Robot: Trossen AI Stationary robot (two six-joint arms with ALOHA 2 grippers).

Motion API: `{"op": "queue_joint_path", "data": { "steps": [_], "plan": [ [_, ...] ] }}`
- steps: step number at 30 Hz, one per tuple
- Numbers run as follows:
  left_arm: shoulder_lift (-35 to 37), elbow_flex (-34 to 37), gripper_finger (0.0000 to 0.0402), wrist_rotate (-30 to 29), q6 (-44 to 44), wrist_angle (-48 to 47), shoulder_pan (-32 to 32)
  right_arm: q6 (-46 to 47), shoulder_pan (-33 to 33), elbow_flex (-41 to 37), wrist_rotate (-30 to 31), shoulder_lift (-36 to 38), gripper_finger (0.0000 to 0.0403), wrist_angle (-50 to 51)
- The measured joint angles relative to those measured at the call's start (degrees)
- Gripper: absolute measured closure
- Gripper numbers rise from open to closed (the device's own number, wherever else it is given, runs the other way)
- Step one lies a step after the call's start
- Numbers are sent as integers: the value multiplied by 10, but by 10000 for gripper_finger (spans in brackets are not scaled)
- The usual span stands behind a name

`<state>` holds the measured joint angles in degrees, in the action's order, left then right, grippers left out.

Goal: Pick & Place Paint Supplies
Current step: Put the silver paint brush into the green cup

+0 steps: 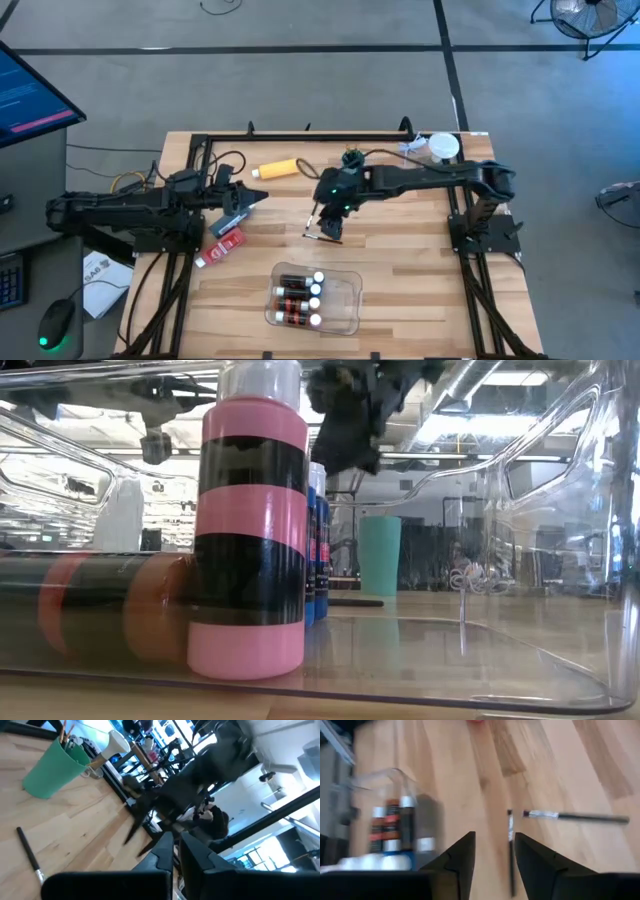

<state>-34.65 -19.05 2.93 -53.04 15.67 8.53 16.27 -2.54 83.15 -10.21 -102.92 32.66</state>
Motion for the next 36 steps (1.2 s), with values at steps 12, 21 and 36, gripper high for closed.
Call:
{"op": "queue_joint_path", "data": {
  "steps": [12,21,36],
  "plan": [
    [0,0,400,-114,-40,20,-30,-102,0,-1,-18,-90,278,-48],
    [-4,0,400,-125,-22,20,-34,-83,-12,0,-51,-146,278,-69],
    [-51,0,400,-139,-12,34,-50,-57,18,-2,-20,-173,278,-146]
  ]
}}
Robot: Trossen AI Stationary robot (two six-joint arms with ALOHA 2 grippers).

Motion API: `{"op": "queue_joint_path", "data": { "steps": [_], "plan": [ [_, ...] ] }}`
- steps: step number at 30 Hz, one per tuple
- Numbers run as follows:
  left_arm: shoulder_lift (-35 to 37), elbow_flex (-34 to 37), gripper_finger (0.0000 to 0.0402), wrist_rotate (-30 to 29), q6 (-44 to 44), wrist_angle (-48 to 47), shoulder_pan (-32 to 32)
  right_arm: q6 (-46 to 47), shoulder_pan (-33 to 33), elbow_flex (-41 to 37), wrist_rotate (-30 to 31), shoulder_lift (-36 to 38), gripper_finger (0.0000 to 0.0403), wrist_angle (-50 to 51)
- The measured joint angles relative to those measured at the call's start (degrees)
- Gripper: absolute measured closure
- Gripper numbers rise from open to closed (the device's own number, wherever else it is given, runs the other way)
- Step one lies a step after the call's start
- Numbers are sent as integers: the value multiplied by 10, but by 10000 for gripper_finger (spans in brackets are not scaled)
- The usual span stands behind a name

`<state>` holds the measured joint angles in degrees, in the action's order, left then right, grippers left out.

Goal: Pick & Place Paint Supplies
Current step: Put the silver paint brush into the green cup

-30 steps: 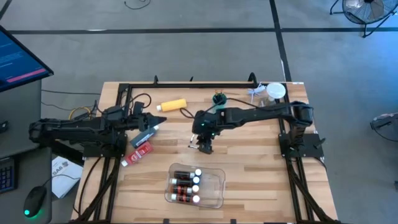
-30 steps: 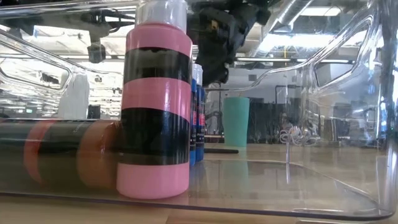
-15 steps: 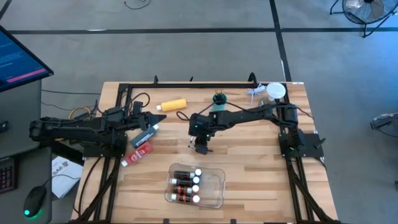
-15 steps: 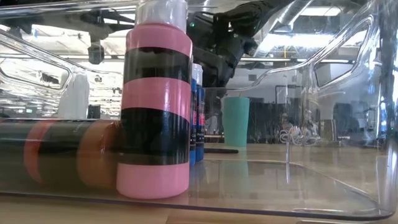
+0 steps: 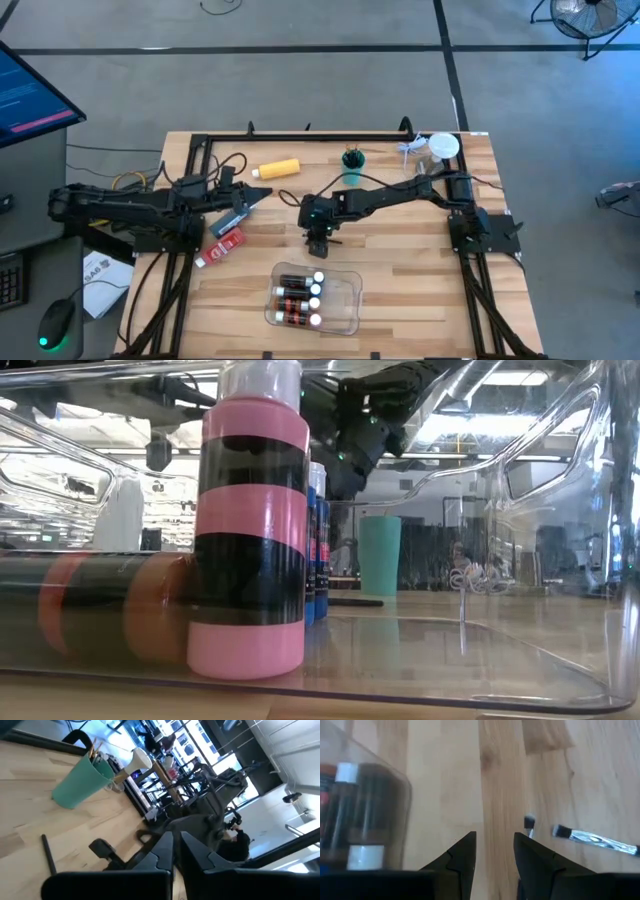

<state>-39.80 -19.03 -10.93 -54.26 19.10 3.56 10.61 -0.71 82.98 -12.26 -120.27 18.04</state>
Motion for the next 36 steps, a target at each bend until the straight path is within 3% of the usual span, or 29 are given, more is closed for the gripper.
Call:
{"op": "queue_joint_path", "data": {
  "steps": [9,30,36],
  "plan": [
    [-32,0,400,-2,-2,39,-22,29,-17,3,21,-15,278,-26],
    [-33,0,400,-8,-2,55,-26,17,-10,3,19,-45,278,-7],
    [-33,0,400,-8,-2,55,-26,-7,8,3,58,-46,279,-13]
  ]
}}
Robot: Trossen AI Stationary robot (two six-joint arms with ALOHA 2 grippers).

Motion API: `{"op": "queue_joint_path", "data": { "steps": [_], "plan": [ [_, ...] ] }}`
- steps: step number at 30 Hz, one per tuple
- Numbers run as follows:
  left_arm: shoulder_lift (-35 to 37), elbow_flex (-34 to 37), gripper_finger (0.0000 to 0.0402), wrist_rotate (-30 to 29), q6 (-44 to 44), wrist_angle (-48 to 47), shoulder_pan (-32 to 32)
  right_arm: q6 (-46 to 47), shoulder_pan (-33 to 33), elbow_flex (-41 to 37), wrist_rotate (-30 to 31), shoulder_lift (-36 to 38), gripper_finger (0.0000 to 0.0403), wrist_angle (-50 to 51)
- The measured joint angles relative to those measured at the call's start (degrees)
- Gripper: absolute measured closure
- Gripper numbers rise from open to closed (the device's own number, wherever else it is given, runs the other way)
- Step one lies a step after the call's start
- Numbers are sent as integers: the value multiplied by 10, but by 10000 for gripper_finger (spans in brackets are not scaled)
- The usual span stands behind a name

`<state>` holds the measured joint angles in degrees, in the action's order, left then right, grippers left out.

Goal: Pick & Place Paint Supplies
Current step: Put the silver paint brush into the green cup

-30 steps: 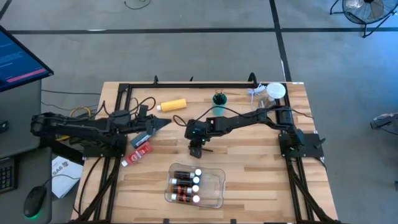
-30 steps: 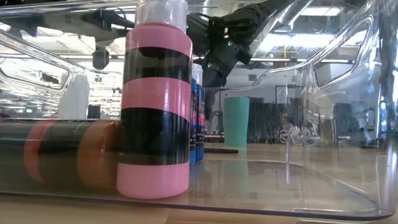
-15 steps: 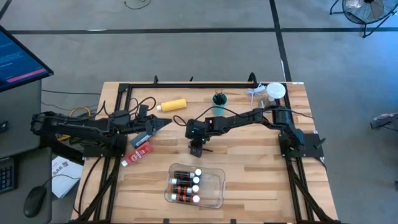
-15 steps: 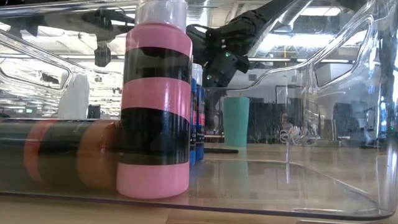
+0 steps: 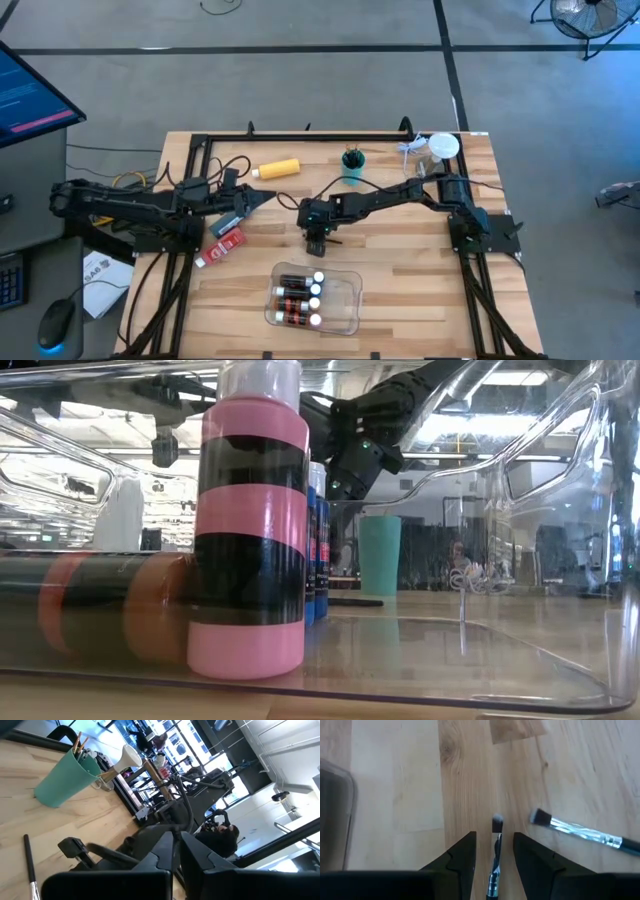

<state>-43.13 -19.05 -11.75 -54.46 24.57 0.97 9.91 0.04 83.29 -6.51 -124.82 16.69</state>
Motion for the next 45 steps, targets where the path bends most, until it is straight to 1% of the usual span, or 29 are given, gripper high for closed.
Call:
{"op": "queue_joint_path", "data": {
  "steps": [6,13,18,24,29,32,34,36,38,40,45],
  "plan": [
    [0,0,400,0,0,0,0,-9,11,0,45,-1,281,-1],
    [0,0,400,0,-4,0,0,-13,11,-1,51,-3,289,-8],
    [0,0,400,0,-4,0,0,-14,14,2,54,-19,324,8],
    [0,0,400,0,-5,0,0,-11,19,5,56,-29,390,19],
    [0,0,400,0,-5,3,0,7,12,17,52,-22,398,30],
    [0,0,400,0,-5,4,0,7,0,28,42,1,400,55],
    [0,0,400,0,-4,4,0,7,-8,44,42,7,401,33],
    [0,0,400,0,-4,11,0,6,-19,46,43,41,401,47],
    [1,0,400,0,-3,13,0,7,-31,53,52,70,401,19],
    [0,0,400,0,-3,14,0,4,-42,51,66,105,402,23],
    [2,0,400,0,-3,16,0,-10,-76,52,96,200,402,-22]
  ]
}}
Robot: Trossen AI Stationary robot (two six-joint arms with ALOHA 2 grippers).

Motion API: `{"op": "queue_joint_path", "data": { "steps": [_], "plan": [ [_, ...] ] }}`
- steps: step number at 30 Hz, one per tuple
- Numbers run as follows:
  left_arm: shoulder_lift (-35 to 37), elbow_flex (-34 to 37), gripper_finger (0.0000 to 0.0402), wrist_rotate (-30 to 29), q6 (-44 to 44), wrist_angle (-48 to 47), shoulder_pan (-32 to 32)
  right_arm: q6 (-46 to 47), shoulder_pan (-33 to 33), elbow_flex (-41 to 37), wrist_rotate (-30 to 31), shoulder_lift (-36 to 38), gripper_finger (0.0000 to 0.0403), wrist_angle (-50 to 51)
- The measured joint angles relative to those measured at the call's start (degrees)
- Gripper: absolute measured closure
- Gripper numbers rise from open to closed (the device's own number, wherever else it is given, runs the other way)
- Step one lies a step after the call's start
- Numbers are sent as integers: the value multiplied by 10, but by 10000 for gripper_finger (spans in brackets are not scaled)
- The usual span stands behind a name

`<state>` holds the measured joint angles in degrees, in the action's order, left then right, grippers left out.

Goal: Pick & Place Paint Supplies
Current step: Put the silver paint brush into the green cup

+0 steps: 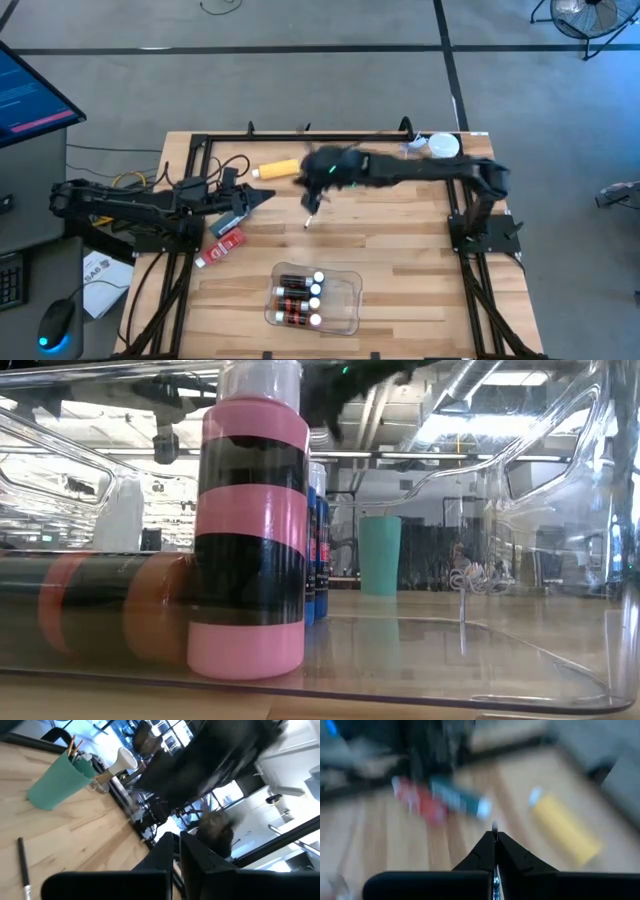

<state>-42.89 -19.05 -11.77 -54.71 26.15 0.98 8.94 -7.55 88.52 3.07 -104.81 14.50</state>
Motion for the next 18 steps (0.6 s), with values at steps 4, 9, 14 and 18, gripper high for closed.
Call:
{"op": "queue_joint_path", "data": {
  "steps": [4,9,14,18],
  "plan": [
    [0,1,400,0,0,2,0,-29,-37,1,31,68,402,-32],
    [0,1,400,0,-9,1,0,-72,-73,-2,61,125,403,-60],
    [0,1,400,8,-16,4,0,-54,-112,-110,65,175,403,-192],
    [0,1,400,21,-28,9,0,14,-138,-250,65,218,403,-342]
  ]
}}
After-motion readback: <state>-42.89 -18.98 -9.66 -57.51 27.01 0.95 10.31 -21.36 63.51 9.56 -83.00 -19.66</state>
